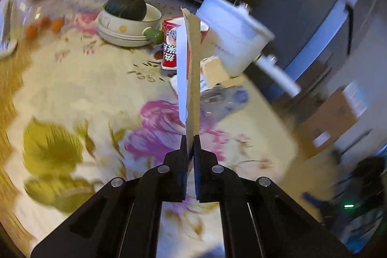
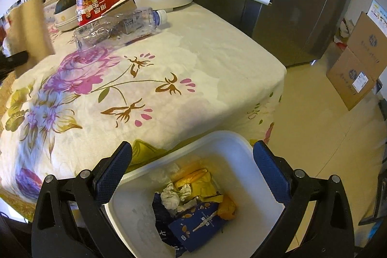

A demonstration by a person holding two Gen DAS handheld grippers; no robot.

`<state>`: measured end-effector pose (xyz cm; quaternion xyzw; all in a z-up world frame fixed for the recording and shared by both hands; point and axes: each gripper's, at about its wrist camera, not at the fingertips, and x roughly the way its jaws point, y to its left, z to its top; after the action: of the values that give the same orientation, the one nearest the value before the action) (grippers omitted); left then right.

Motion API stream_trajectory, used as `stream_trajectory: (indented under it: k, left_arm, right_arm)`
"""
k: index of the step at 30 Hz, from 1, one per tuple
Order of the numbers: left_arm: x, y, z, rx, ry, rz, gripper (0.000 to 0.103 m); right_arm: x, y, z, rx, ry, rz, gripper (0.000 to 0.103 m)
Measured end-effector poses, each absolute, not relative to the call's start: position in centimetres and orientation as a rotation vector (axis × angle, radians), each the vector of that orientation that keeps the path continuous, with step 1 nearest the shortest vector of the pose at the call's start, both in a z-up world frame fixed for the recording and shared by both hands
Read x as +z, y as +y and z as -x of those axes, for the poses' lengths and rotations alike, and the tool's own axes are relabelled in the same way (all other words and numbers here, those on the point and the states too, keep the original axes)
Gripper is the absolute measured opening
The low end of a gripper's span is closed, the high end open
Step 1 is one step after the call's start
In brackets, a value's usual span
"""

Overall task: Collect trash
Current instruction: 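Grasp the small white carton with the right gripper while the left gripper holds the strip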

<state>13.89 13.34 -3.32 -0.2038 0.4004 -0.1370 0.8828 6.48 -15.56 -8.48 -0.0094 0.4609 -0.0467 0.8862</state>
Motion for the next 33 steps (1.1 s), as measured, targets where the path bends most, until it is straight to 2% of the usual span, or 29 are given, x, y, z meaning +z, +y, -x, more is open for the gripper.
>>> stream_trajectory:
  k: [10, 18, 27, 29, 31, 33]
  left_arm:
    - [-1.6, 13.5, -8.8, -0.363, 0.748, 0.533, 0.004]
    - [-1.6, 14.3, -9.4, -0.378, 0.747, 0.568, 0.004]
    - [-1.6, 14.8, -9.7, -0.391, 0.755, 0.582, 0.004]
    - [-1.7, 15.0, -9.9, -0.391, 0.756, 0.591, 0.004]
    - [-1.8, 15.2, -10.1, -0.39, 0.759, 0.594, 0.004]
    - [-1.9, 15.2, -10.2, -0.386, 0.763, 0.592, 0.004]
  right_arm:
    - [-6.6, -15.0, -8.2, -0.018, 0.935, -0.05, 0.096]
    - [-3.5, -14.2, -16.8, 0.052, 0.979, -0.284, 0.095]
    - [-2.4, -10.5, -26.2, 0.03, 1.015, -0.314, 0.076]
    - [-2.8, -10.1, -27.5, 0.033, 1.035, -0.326, 0.07]
    - [-3.9, -9.8, -28.9, 0.038, 1.07, -0.344, 0.057]
    - [-4.6, -9.7, -29.8, 0.031, 1.082, -0.359, 0.052]
